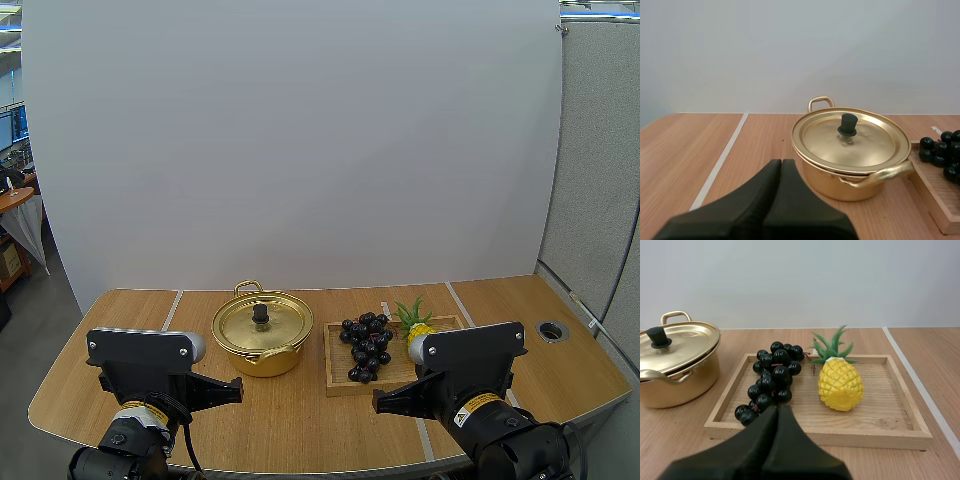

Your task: Open the pot, put the pineapple inside, and close it

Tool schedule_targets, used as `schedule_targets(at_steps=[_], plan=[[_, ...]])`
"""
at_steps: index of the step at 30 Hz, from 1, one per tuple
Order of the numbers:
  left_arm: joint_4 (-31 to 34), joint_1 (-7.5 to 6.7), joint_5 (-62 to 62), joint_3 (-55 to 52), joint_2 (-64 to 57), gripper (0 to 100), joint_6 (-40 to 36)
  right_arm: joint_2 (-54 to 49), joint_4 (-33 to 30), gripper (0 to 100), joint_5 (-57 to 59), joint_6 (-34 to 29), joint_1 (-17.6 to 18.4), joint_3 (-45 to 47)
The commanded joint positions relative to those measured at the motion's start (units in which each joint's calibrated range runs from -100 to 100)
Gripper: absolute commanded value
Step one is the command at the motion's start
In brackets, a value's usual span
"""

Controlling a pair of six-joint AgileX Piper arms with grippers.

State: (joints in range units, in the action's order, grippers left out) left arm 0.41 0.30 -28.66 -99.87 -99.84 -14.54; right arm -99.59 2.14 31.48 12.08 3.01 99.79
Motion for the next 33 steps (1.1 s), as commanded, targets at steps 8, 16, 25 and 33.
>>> schedule_targets(at_steps=[8, 16, 25, 33], plan=[[0.50, 0.14, -1.27, -0.13, -0.16, 0, -1.37, -0.41, -0.39, 0, -0.12, -0.21, -0.11, 0.21], [0.50, 0.14, -1.27, -0.13, -0.16, 0, -1.37, -0.41, -0.39, 0, -0.12, -0.21, -0.11, 0.21], [0.50, 0.14, -0.66, 1.82, -0.16, 0, -1.35, -0.41, -0.39, 0, -0.16, -0.21, -0.11, -3.75], [0.50, 0.14, -0.66, 18.01, -0.16, 0, 0.03, -0.41, -0.39, 0, 5.58, -0.21, -0.11, -19.80]])
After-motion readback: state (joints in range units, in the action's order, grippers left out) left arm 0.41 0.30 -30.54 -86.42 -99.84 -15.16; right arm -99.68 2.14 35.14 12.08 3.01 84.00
